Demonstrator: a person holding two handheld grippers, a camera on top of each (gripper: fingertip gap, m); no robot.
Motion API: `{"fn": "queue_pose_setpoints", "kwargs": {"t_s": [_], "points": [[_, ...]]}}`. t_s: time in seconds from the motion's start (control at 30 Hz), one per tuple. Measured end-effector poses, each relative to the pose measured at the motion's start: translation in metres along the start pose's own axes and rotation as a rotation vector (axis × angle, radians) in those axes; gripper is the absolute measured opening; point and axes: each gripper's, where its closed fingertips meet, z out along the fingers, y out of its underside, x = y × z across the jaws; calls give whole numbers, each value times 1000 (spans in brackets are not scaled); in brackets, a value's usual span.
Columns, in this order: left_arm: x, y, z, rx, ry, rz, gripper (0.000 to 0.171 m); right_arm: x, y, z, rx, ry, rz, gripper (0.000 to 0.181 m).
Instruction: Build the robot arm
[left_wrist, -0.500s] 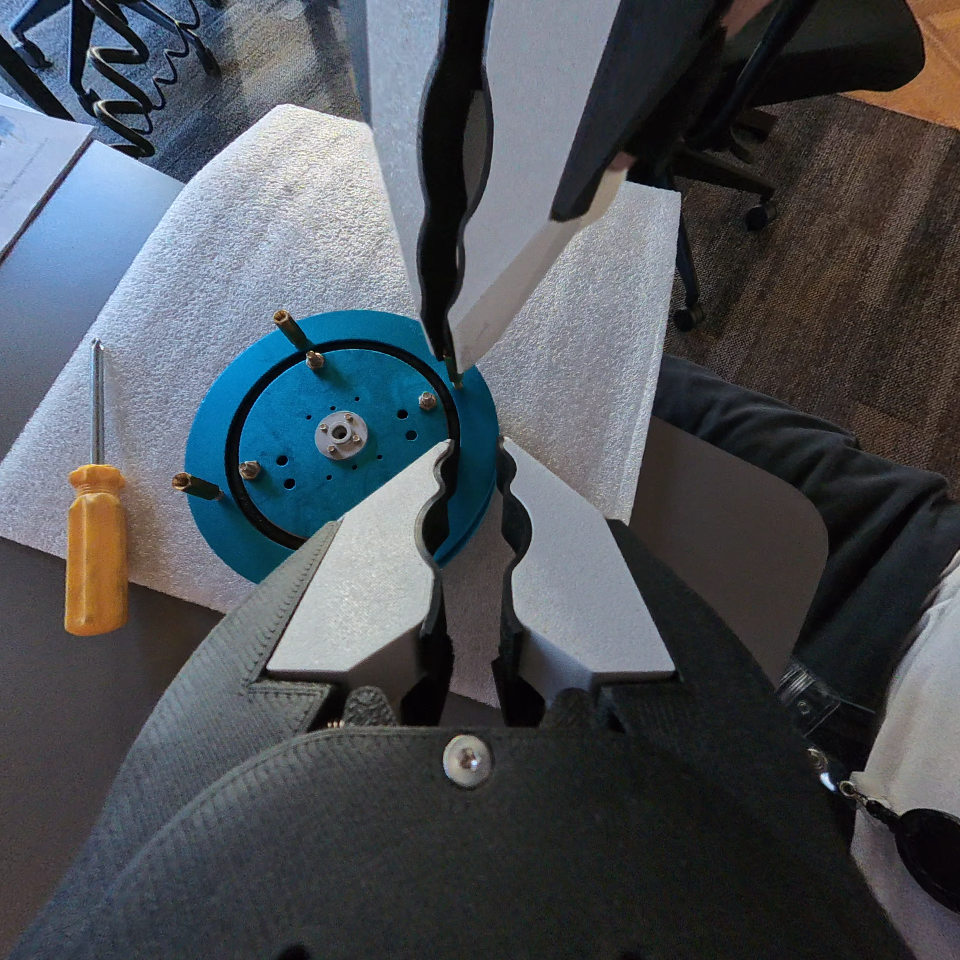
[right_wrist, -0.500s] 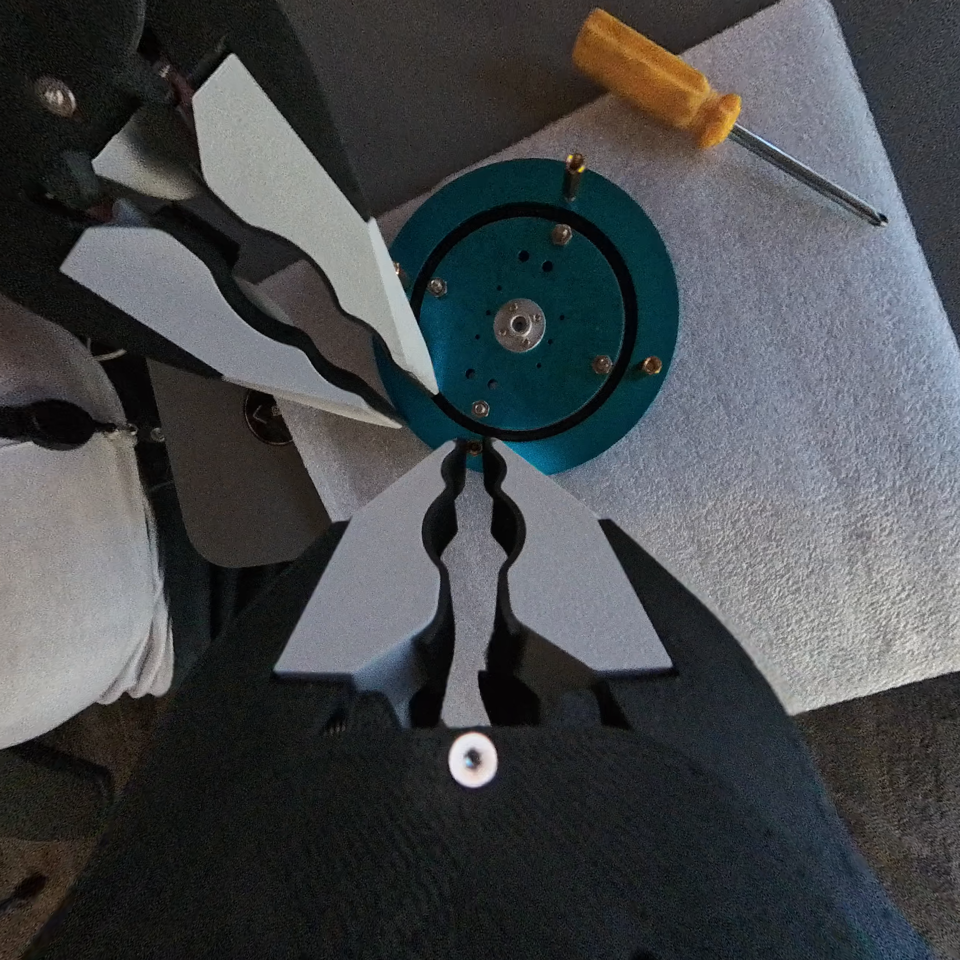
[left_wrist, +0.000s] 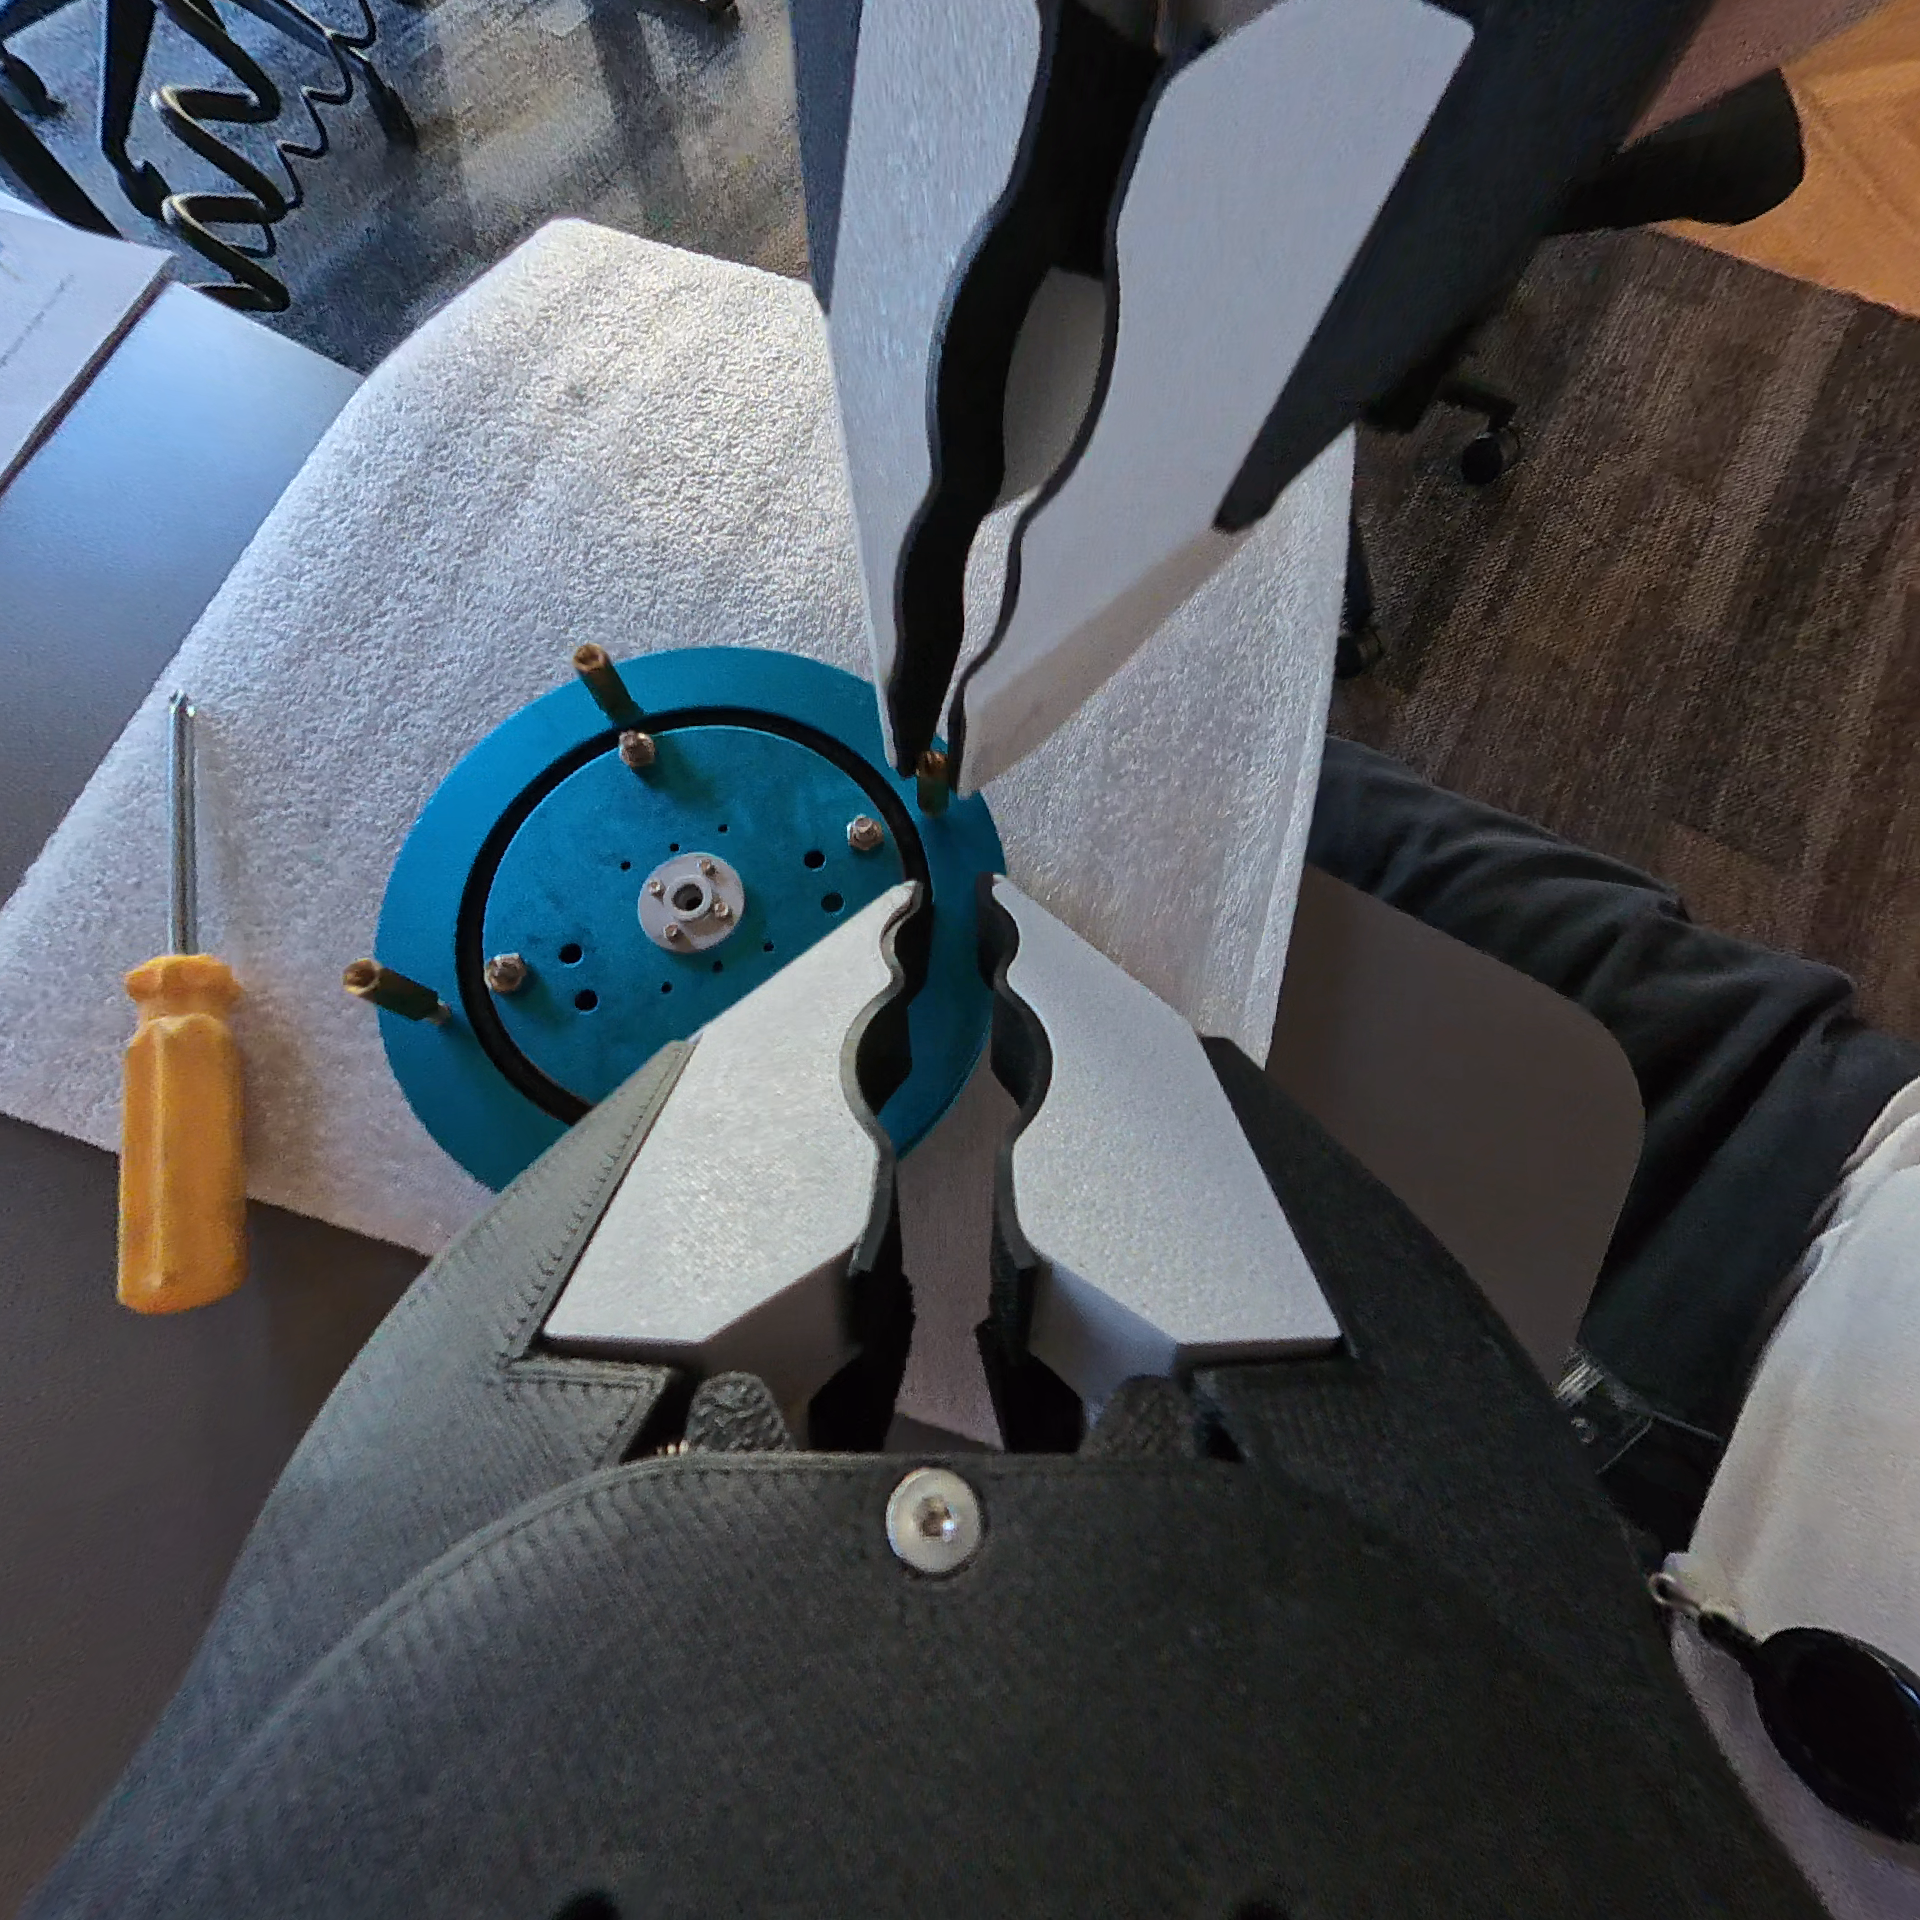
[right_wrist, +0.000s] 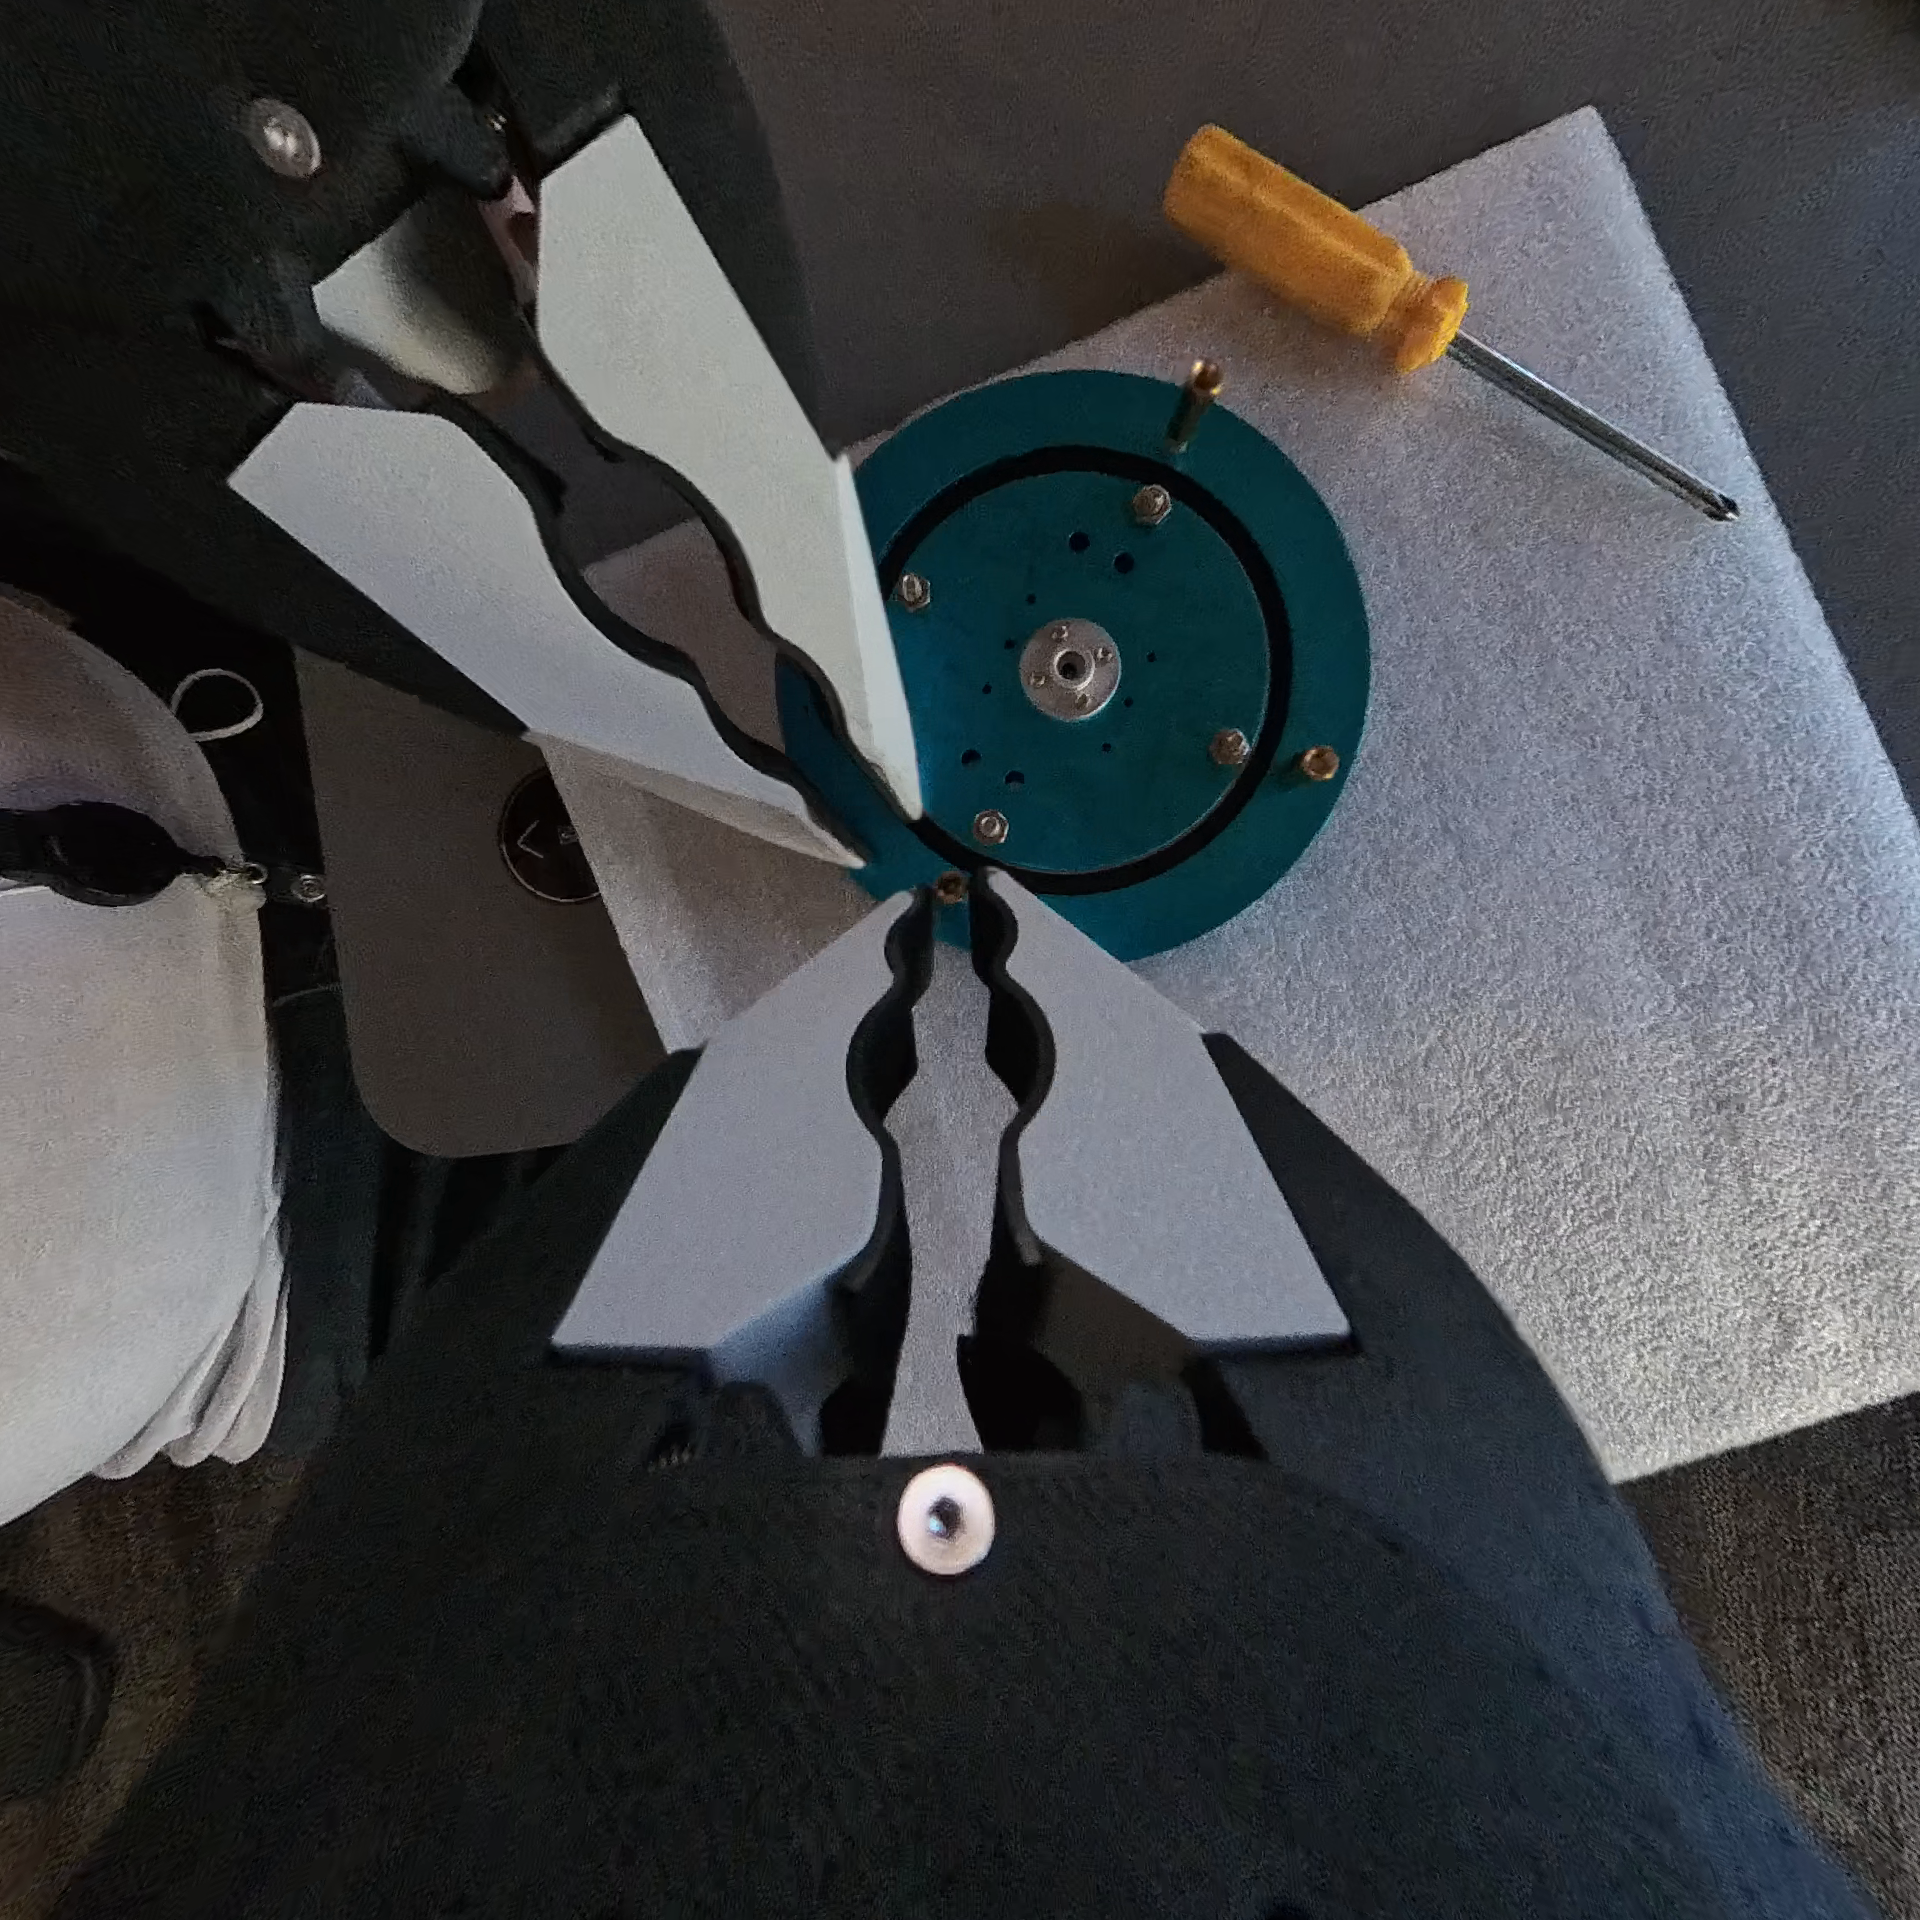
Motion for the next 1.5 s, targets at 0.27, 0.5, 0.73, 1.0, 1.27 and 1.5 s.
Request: {"fn": "queue_pose_setpoints", "kwargs": {"t_s": [0.27,0.5,0.73,1.0,1.27,1.5], "points": [[3,-7,10,-2,76,-17,0,2,2,-1,18,-11,39,6],[5,-5,13,-23,31,25,0,7,6,-1,13,41,206,5],[5,-6,13,-12,49,-5,0,12,-2,-8,216,77,191,32],[3,-6,9,-7,45,-20,0,-7,-10,-10,568,-113,122,39],[0,-18,1,15,42,-17,8,-12,-5,-8,631,-126,79,57],[-5,-21,10,-9,27,8,7,-19,-5,-1,640,-137,45,56]]}}
